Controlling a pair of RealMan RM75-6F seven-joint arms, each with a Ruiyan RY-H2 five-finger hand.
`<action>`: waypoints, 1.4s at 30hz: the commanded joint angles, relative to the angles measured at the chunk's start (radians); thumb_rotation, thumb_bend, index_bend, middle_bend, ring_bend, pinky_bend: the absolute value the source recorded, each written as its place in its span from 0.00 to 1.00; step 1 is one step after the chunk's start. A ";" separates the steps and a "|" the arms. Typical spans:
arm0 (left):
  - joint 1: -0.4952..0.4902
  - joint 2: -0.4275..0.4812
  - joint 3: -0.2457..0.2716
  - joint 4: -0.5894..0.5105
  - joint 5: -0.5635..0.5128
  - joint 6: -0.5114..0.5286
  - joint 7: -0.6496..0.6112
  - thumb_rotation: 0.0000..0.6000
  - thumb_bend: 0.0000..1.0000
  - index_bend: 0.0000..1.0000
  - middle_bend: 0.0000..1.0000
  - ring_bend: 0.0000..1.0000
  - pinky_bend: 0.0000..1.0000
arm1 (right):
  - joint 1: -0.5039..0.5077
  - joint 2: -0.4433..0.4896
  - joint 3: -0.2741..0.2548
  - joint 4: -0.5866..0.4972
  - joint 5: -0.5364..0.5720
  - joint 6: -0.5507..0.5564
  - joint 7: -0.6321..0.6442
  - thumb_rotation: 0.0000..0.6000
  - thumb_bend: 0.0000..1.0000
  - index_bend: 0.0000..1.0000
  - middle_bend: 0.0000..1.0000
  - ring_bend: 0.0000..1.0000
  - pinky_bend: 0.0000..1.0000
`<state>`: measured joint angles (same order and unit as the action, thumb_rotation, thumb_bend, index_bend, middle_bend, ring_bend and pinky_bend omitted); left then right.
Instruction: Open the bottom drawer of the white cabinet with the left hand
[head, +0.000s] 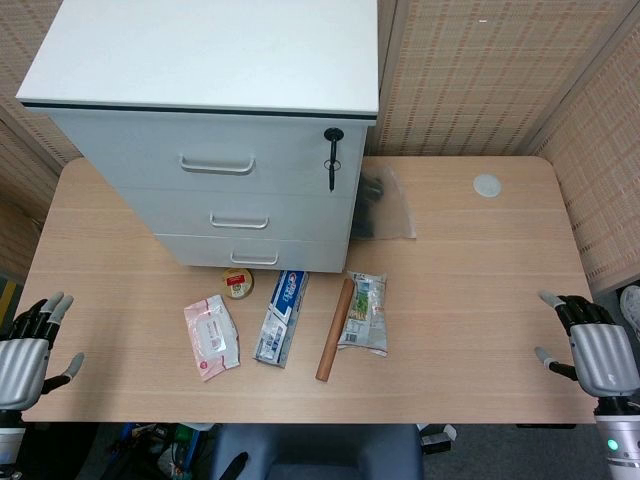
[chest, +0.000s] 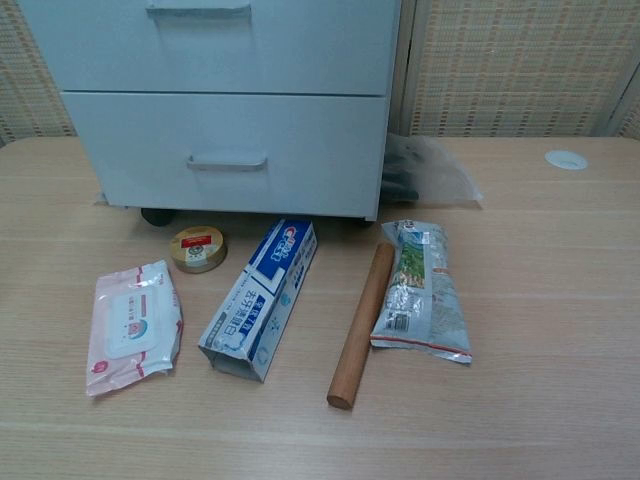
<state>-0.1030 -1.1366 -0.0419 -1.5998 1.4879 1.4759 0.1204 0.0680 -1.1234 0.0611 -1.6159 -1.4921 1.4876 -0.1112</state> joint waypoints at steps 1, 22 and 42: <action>0.000 -0.002 0.001 0.003 0.005 0.003 -0.005 1.00 0.29 0.07 0.07 0.08 0.14 | -0.002 0.001 0.000 0.000 -0.002 0.003 0.001 1.00 0.15 0.20 0.26 0.19 0.24; -0.085 -0.007 -0.017 0.087 0.168 0.026 -0.158 1.00 0.29 0.15 0.31 0.33 0.48 | -0.029 0.035 0.016 -0.038 -0.039 0.088 -0.004 1.00 0.15 0.20 0.26 0.19 0.24; -0.491 -0.042 0.016 0.181 0.342 -0.346 -0.548 1.00 0.71 0.24 0.93 0.96 1.00 | -0.017 0.060 0.026 -0.090 -0.038 0.072 -0.065 1.00 0.15 0.20 0.26 0.19 0.24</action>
<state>-0.5477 -1.1693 -0.0370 -1.4224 1.8312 1.1863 -0.4071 0.0505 -1.0634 0.0871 -1.7053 -1.5307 1.5601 -0.1756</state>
